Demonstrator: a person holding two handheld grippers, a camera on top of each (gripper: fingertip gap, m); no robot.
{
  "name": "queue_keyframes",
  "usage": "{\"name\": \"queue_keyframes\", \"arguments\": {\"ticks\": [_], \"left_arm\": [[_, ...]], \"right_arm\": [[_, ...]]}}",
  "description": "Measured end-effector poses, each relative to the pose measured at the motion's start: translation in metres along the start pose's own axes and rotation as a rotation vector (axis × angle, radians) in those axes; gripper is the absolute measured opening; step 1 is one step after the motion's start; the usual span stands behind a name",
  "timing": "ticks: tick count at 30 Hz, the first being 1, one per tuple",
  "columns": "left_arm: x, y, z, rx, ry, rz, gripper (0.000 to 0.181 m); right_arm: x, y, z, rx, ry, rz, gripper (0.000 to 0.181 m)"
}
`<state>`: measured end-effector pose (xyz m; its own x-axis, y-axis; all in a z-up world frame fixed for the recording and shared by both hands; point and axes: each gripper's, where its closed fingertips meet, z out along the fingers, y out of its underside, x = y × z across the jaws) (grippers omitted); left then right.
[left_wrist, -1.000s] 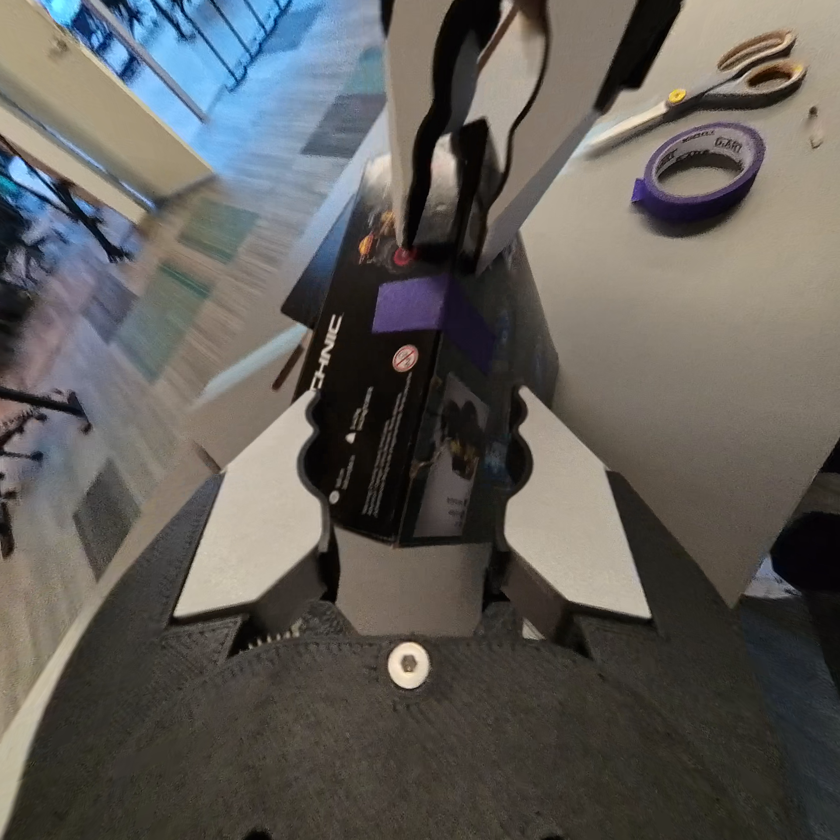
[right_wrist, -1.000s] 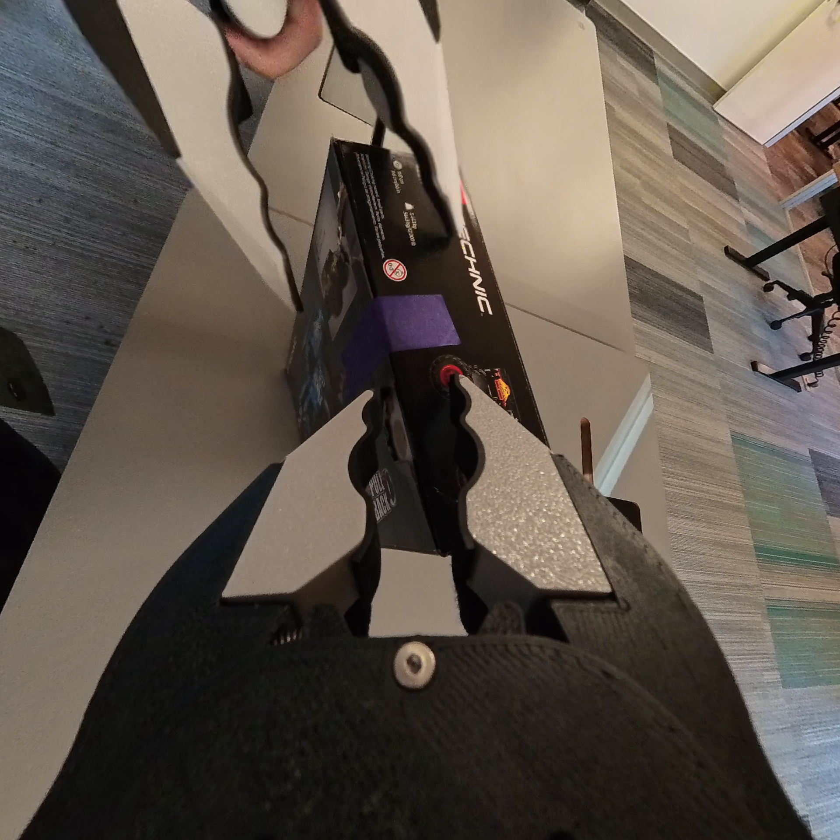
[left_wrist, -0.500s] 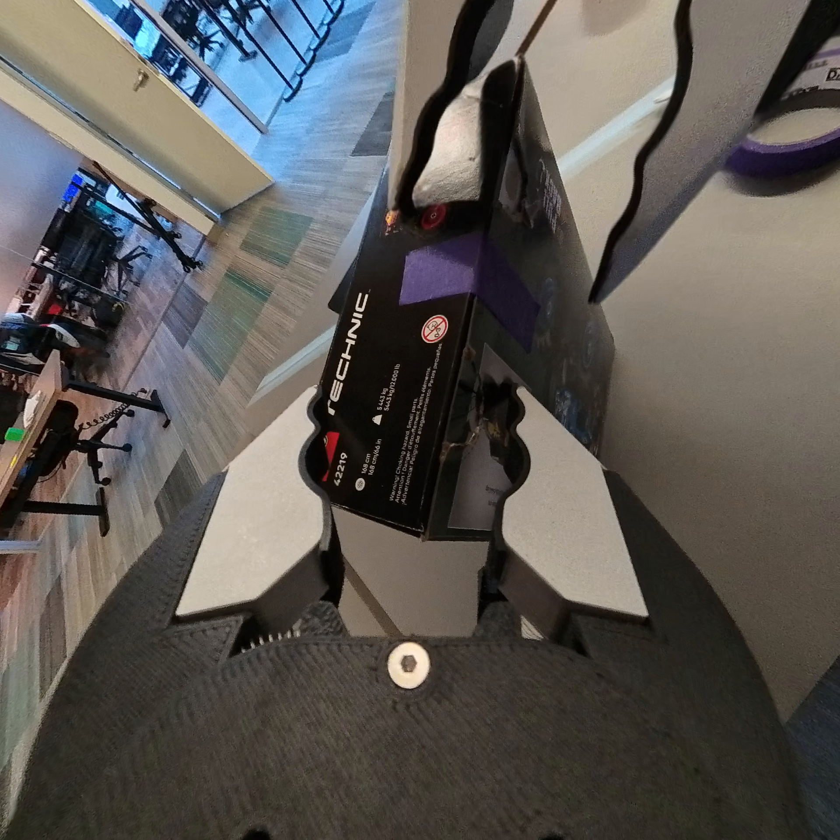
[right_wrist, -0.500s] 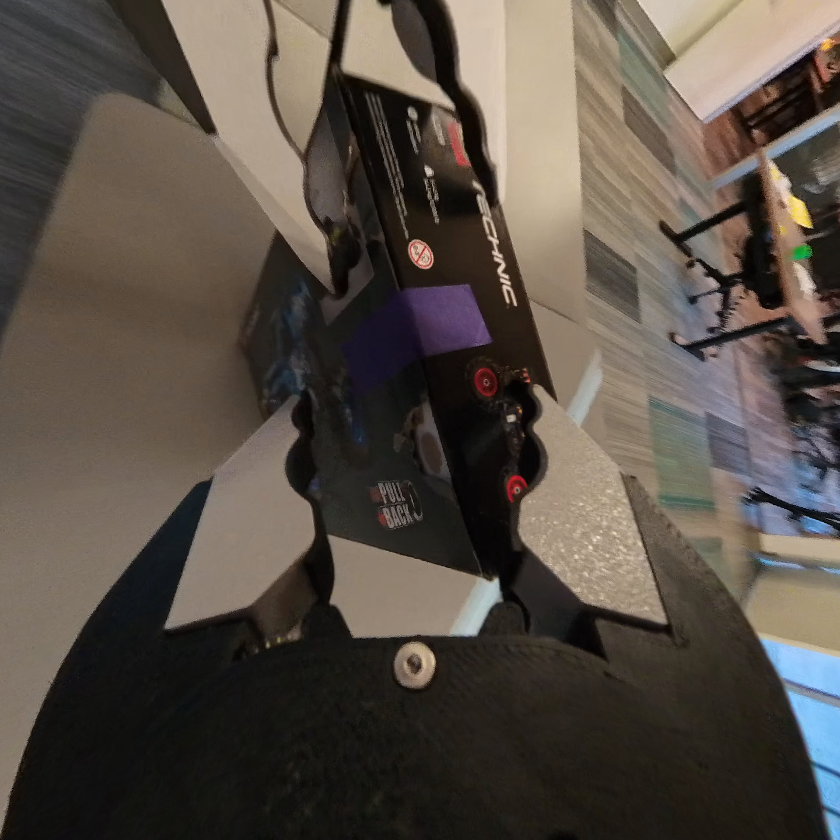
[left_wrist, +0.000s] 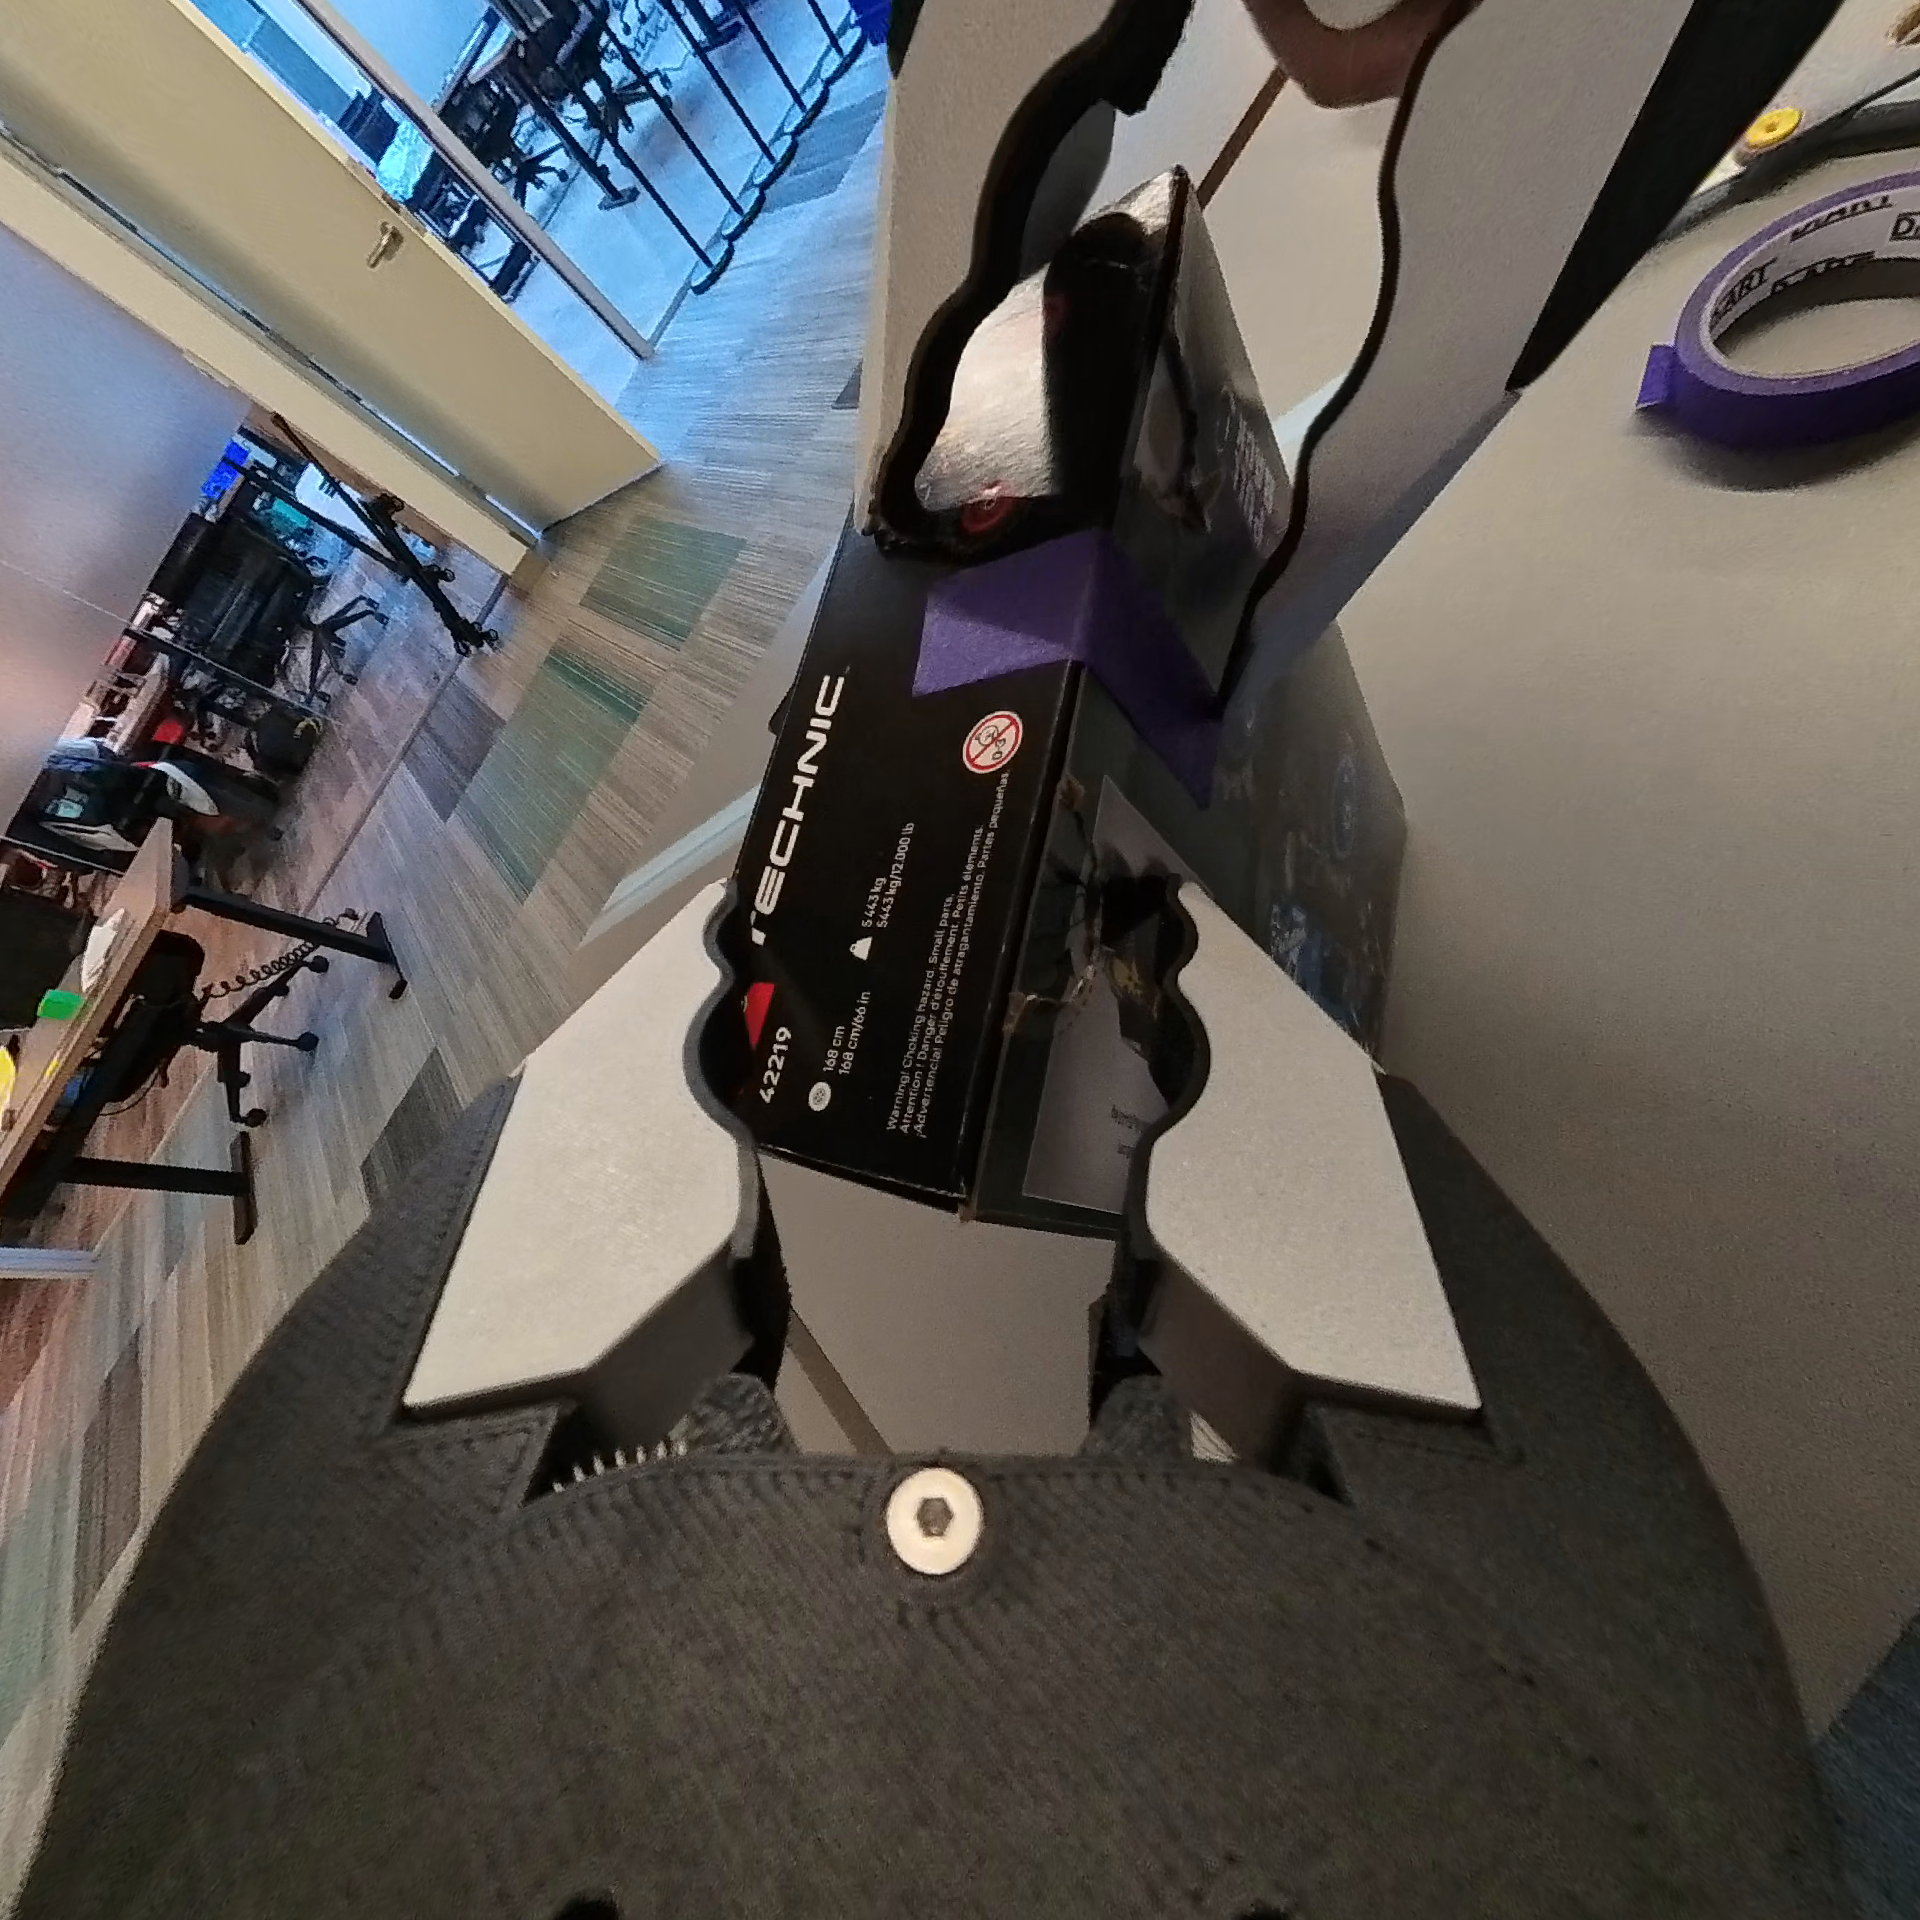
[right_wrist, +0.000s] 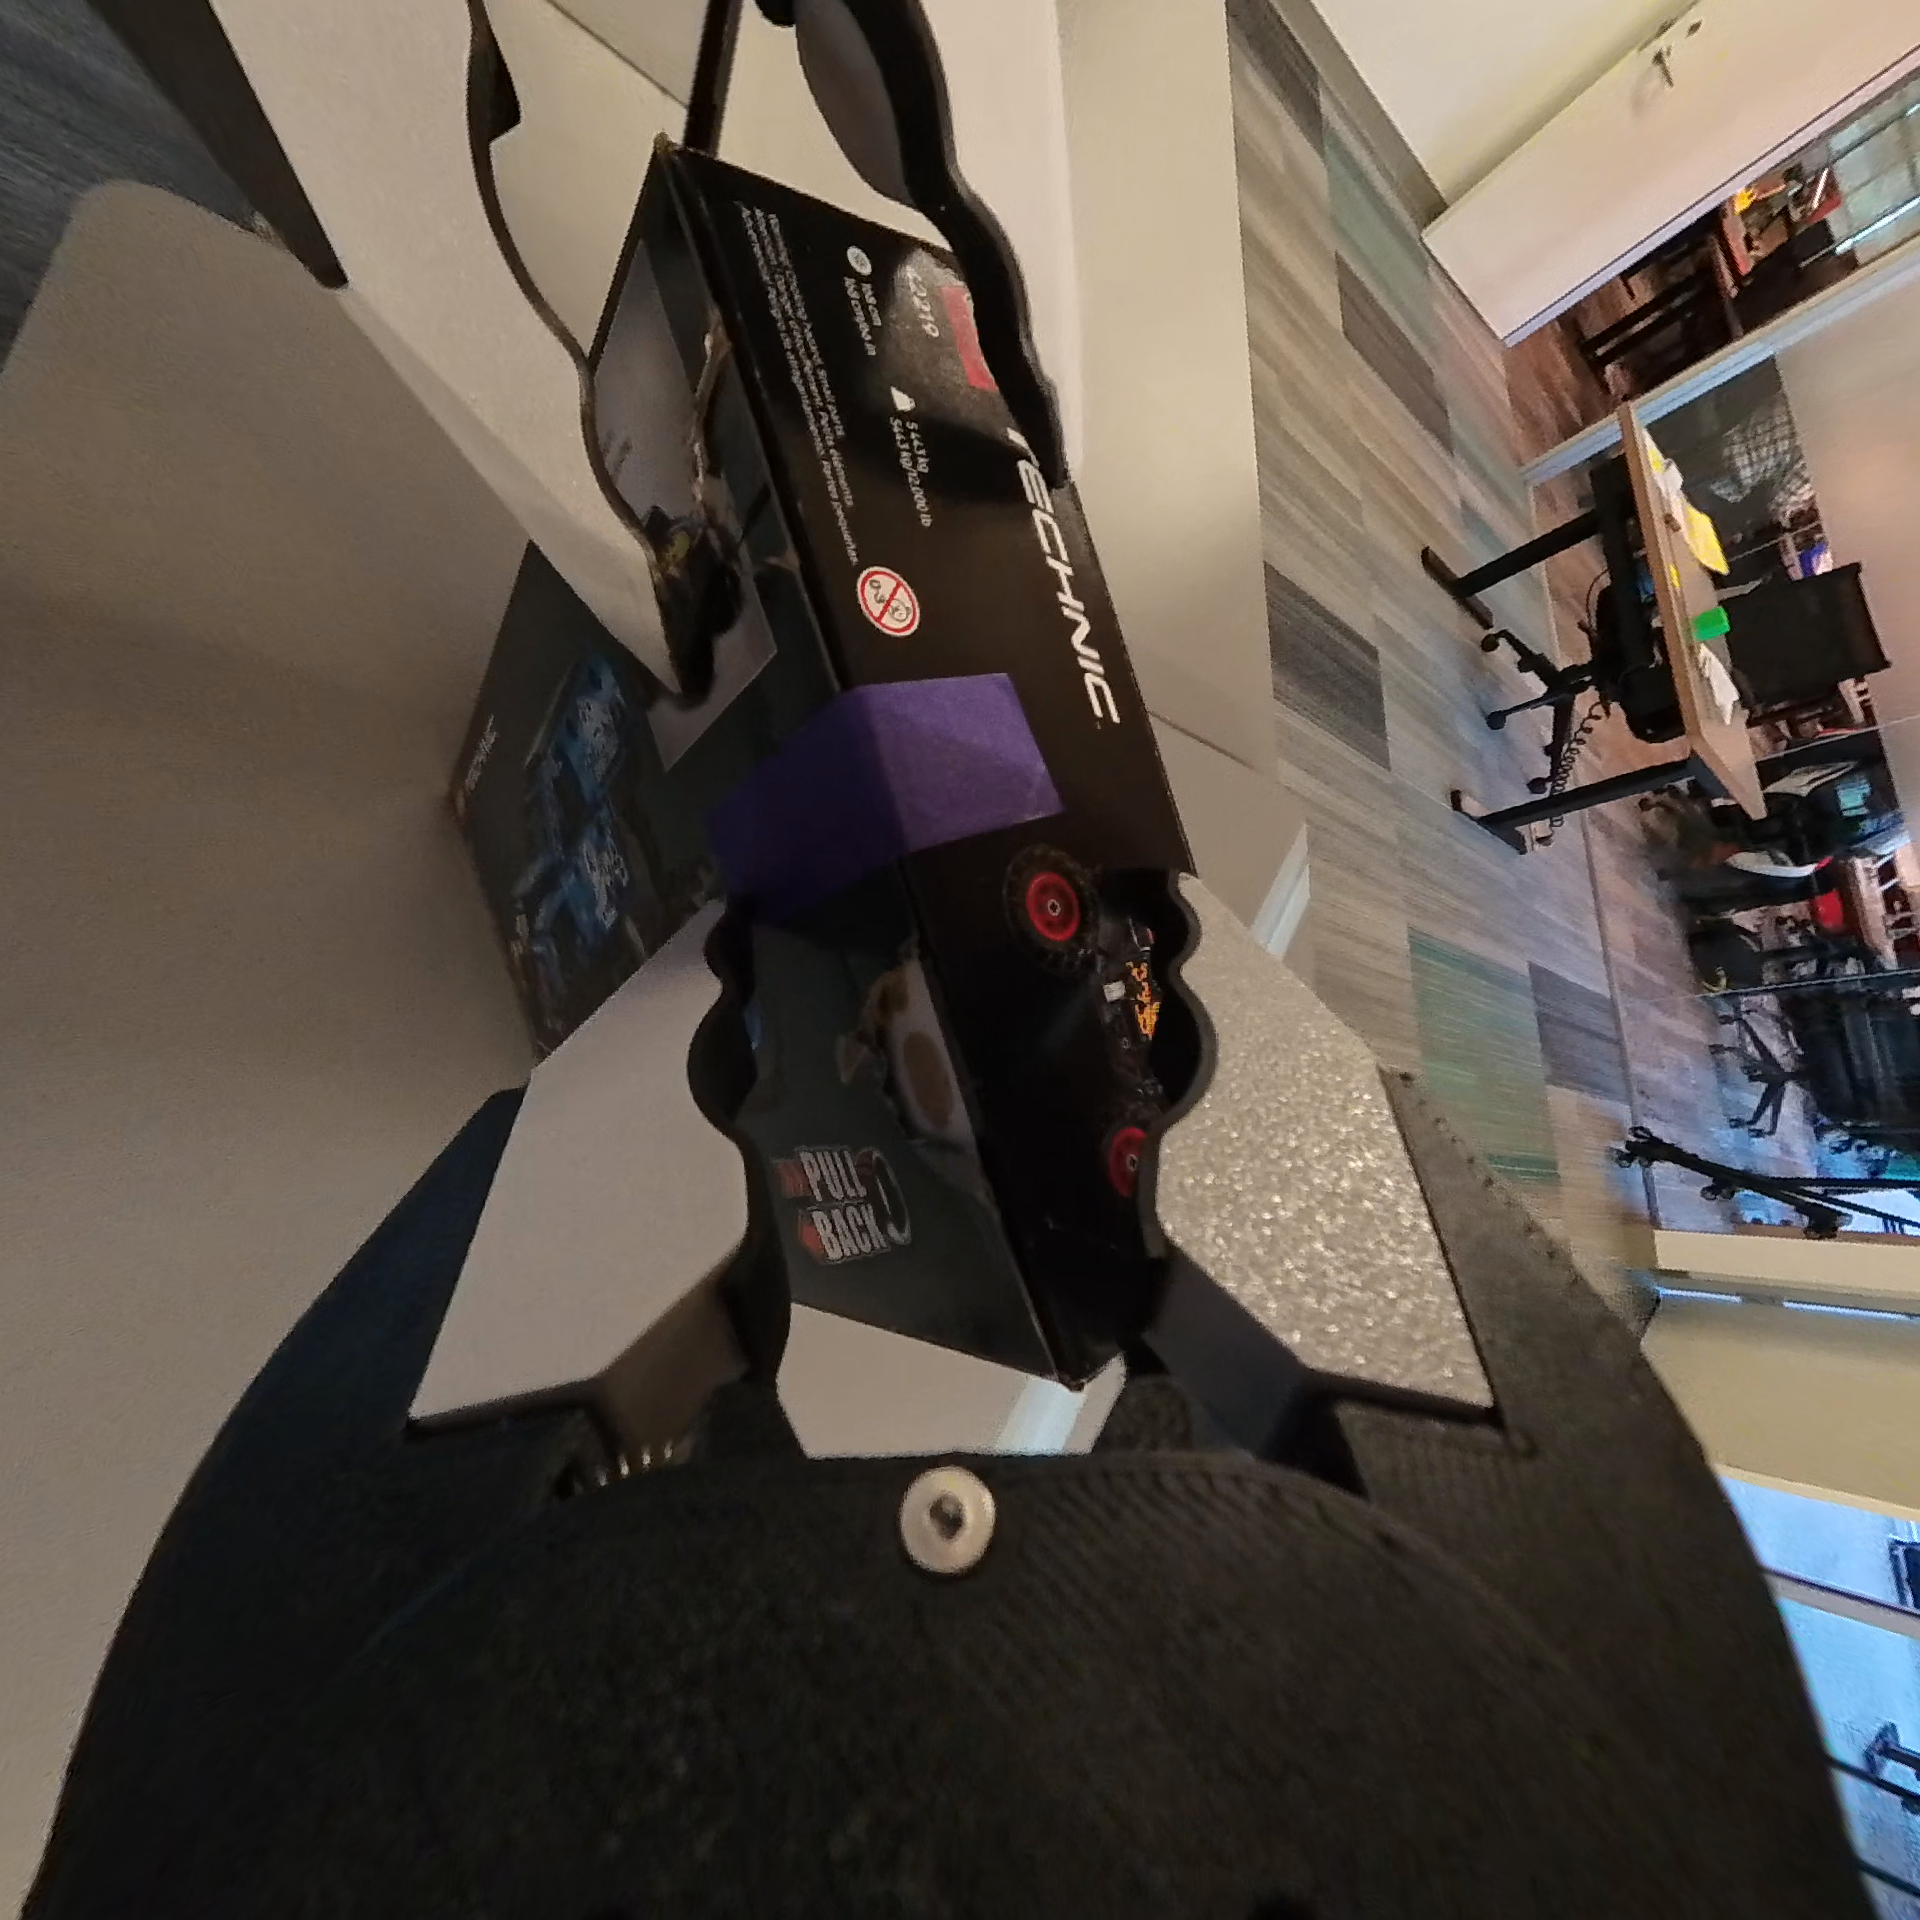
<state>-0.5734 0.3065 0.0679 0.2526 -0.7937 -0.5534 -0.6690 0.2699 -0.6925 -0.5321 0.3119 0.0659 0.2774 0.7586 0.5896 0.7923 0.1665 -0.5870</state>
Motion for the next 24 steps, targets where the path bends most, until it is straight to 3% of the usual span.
{"name": "queue_keyframes", "arguments": {"ticks": [8,14,16,19,24], "left_arm": [[-0.001,0.0,0.0,0.009,-0.003,0.002,0.076],[-0.001,-0.001,0.0,0.016,-0.002,0.0,0.076],[-0.001,-0.001,0.0,0.017,0.0,-0.001,0.077],[-0.001,-0.001,0.0,0.019,0.001,-0.003,0.077],[0.0,-0.001,0.0,0.018,0.0,-0.001,0.077]], "right_arm": [[0.001,0.0,-0.002,0.01,-0.028,0.019,0.073],[0.003,-0.004,-0.01,0.054,-0.073,0.076,0.06],[0.002,-0.002,-0.008,0.049,-0.057,0.051,0.067],[-0.005,0.005,0.002,-0.021,-0.01,-0.037,0.094],[0.0,-0.002,0.007,-0.021,0.053,0.016,0.09]]}}
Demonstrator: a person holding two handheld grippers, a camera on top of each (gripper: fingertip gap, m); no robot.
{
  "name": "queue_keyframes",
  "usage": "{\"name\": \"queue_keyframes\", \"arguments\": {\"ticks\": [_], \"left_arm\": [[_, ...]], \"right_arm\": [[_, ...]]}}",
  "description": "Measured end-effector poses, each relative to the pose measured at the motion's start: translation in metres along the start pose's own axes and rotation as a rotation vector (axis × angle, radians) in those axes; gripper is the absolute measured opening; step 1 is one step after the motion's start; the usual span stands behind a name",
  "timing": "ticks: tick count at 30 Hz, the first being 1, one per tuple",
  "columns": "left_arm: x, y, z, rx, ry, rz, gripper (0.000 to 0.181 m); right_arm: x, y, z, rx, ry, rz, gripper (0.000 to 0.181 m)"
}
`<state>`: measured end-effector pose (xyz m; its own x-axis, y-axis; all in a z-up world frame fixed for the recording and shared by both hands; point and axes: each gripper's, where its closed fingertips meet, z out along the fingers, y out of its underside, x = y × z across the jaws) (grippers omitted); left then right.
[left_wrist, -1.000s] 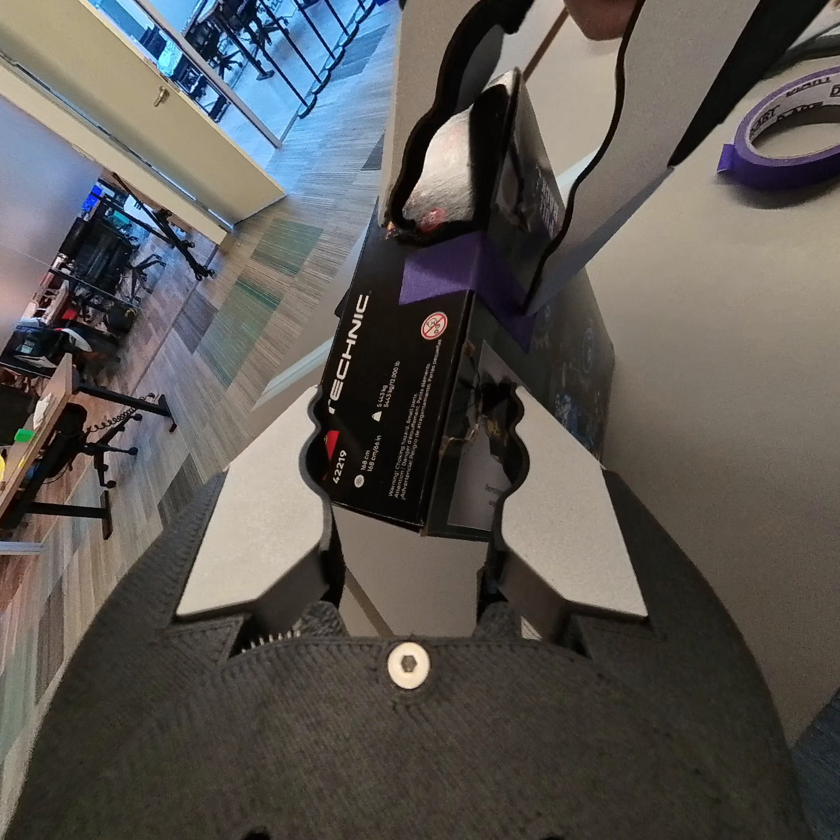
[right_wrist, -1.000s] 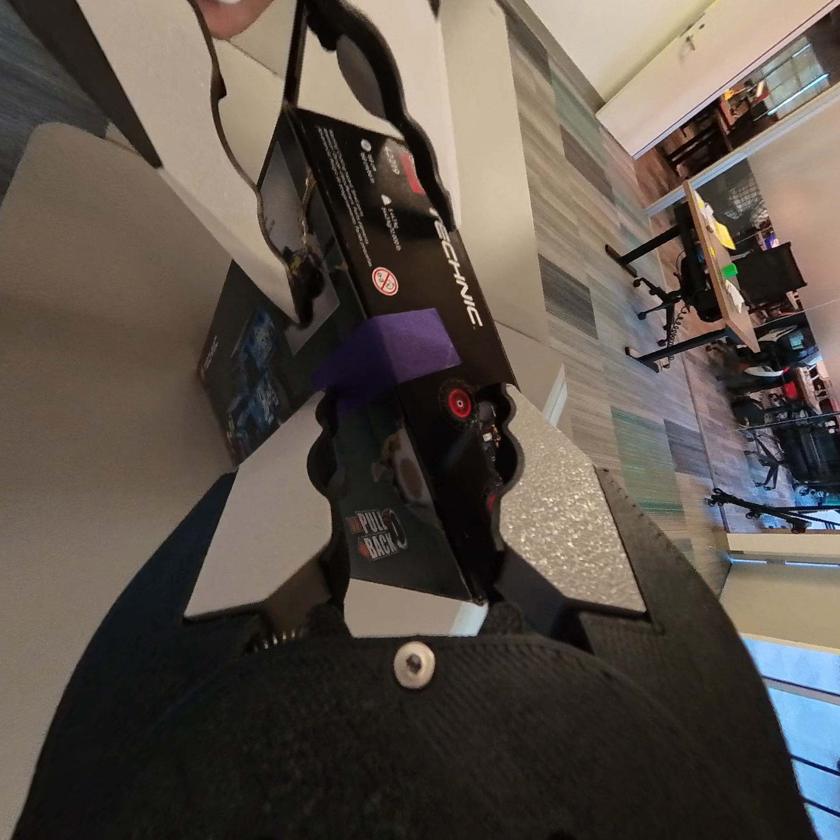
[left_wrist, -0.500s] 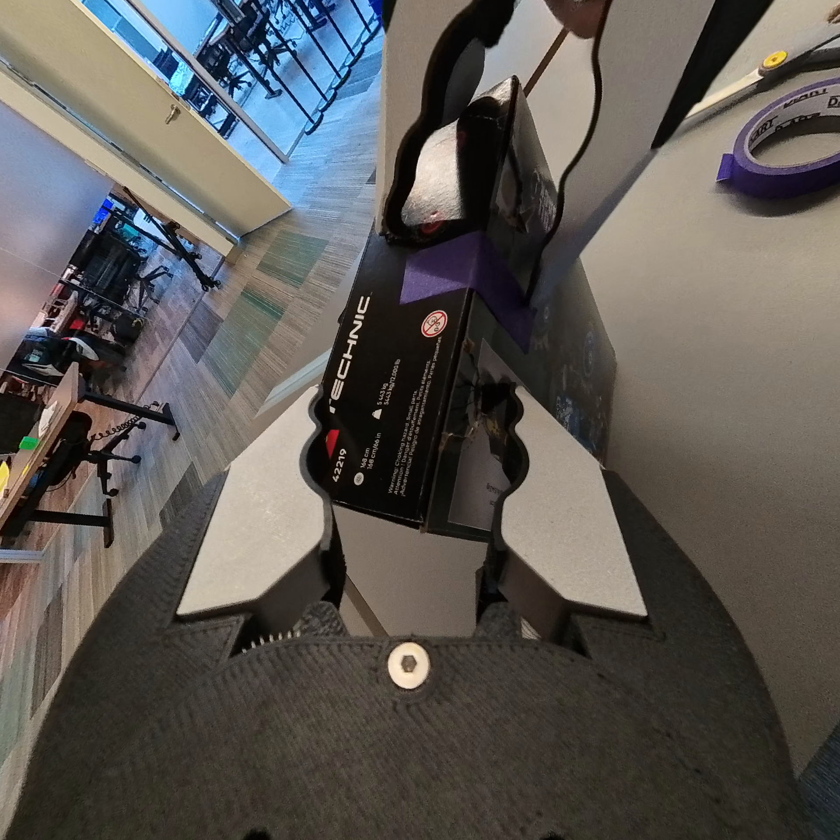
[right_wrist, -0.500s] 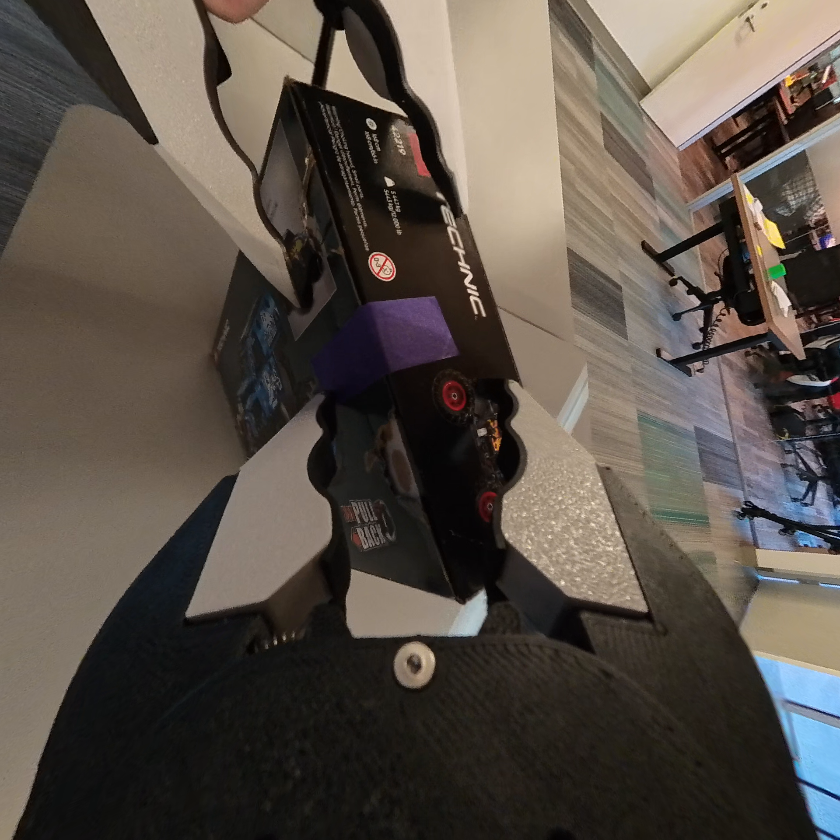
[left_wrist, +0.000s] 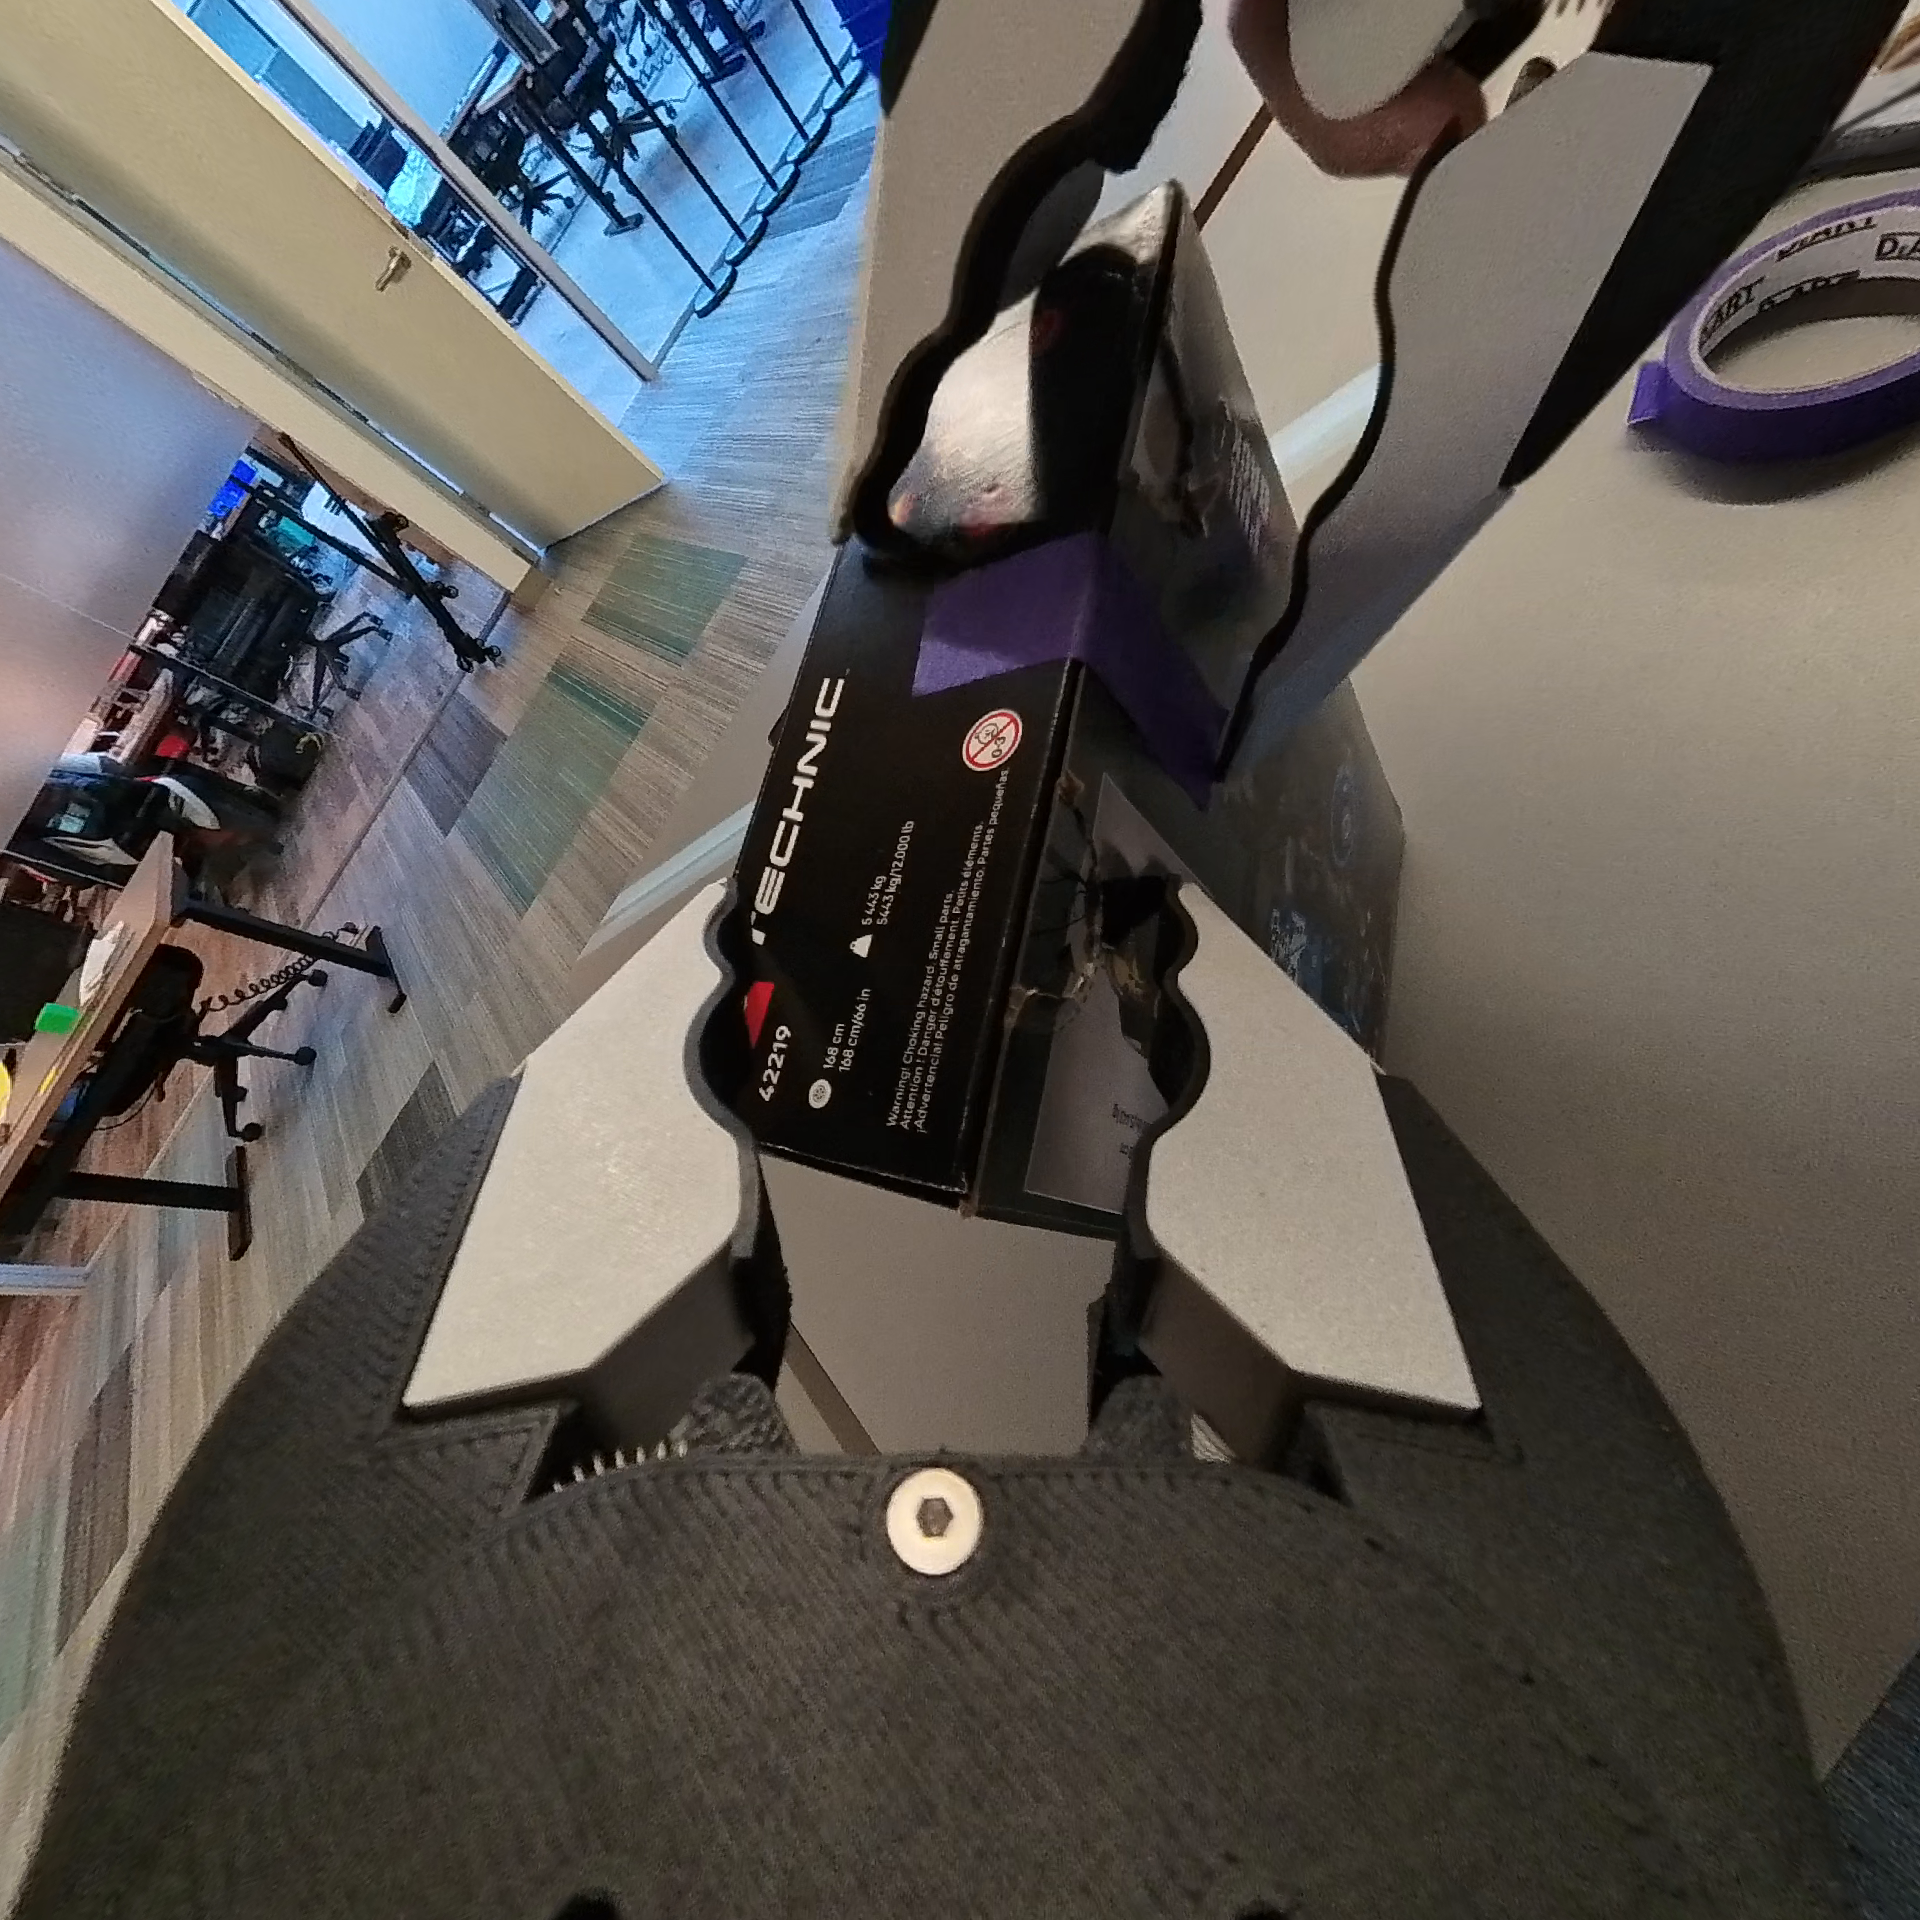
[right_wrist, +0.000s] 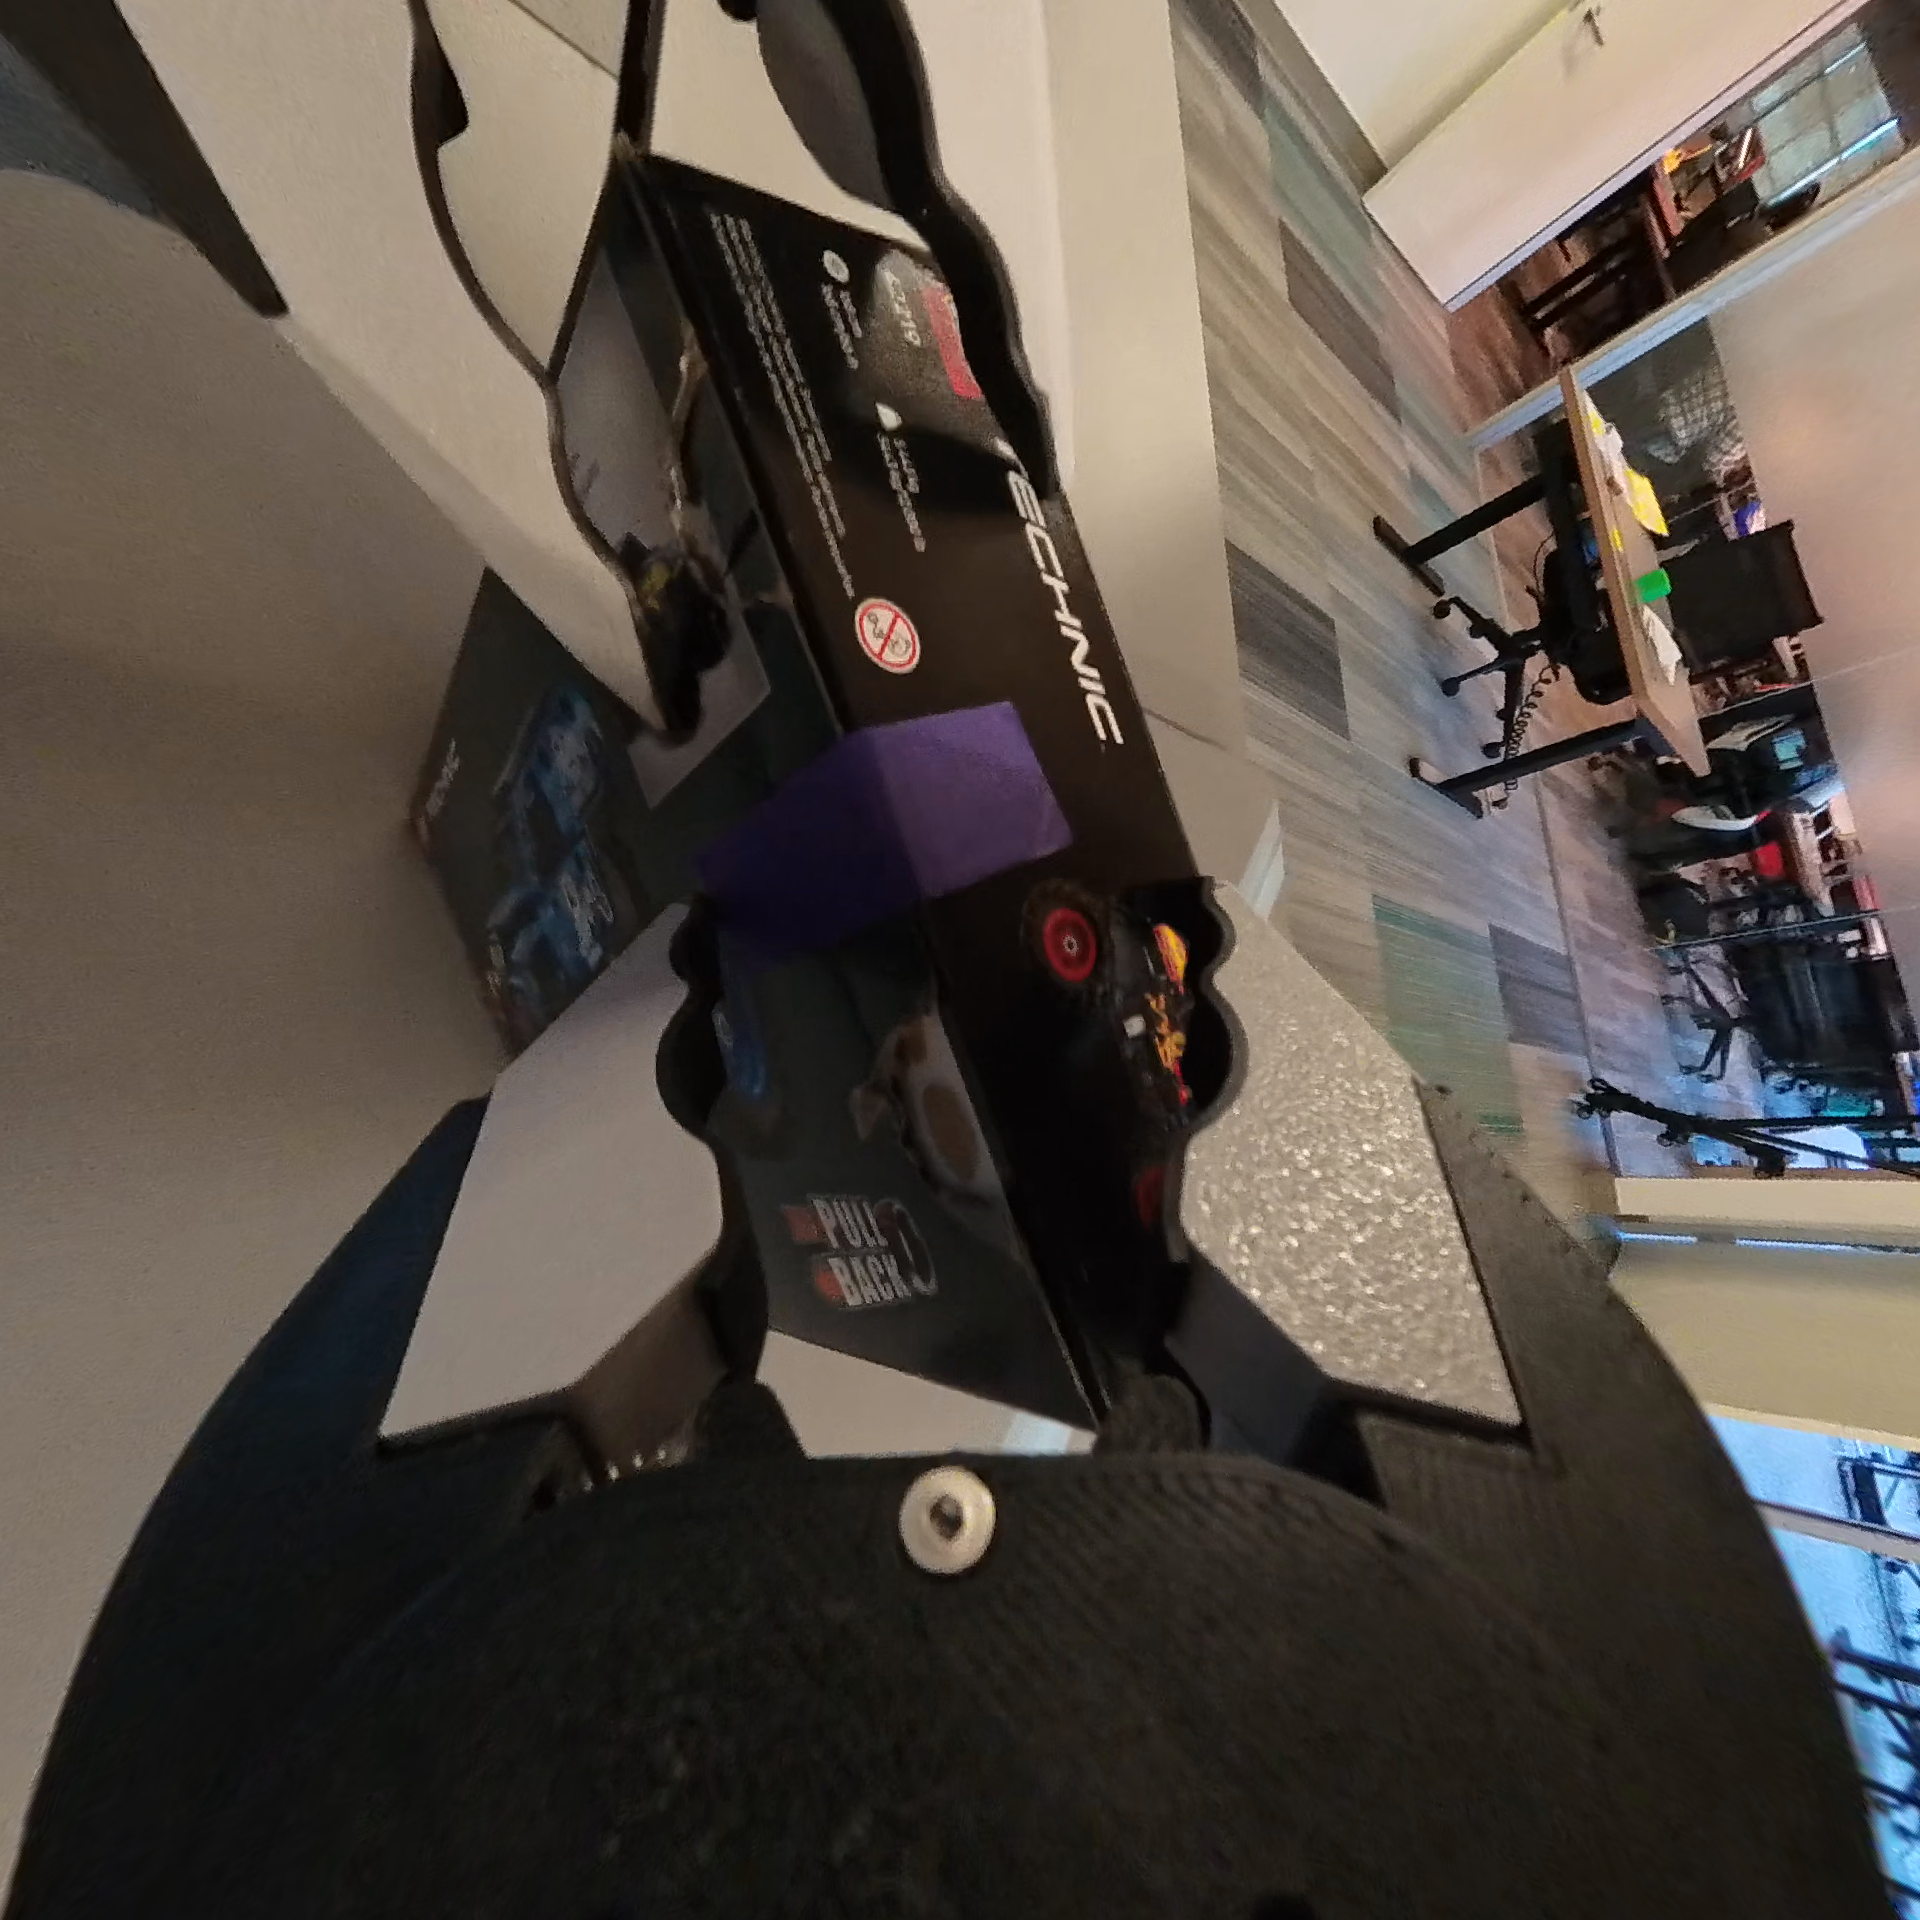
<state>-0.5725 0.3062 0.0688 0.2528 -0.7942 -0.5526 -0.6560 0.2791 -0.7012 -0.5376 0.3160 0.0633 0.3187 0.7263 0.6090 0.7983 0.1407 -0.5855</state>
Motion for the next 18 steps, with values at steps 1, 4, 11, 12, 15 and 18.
{"name": "queue_keyframes", "arguments": {"ticks": [1,4,11,12,15,18], "left_arm": [[0.0001,-0.0001,-0.0001,0.0,-0.001,0.0,0.077],[0.0002,-0.0002,-0.0001,-0.003,0.0,0.001,0.077],[0.0004,-0.0004,-0.0001,-0.005,-0.002,0.004,0.077],[0.0002,-0.0003,0.0001,-0.007,-0.002,0.005,0.077],[0.0,-0.0003,0.0002,-0.009,0.0,0.007,0.076],[-0.0001,-0.0002,0.0003,-0.011,0.001,0.009,0.076]], "right_arm": [[-0.0022,-0.0028,0.0009,0.005,-0.008,0.001,0.092],[-0.0043,-0.0052,0.0042,-0.008,0.001,-0.01,0.095],[0.0004,-0.0105,0.0009,0.021,-0.026,0.07,0.086],[0.0003,-0.0099,0.0015,0.016,-0.023,0.066,0.086],[0.0001,-0.0089,0.0015,0.004,-0.028,0.062,0.086],[-0.001,-0.0061,0.0004,-0.01,-0.05,0.031,0.083]]}}
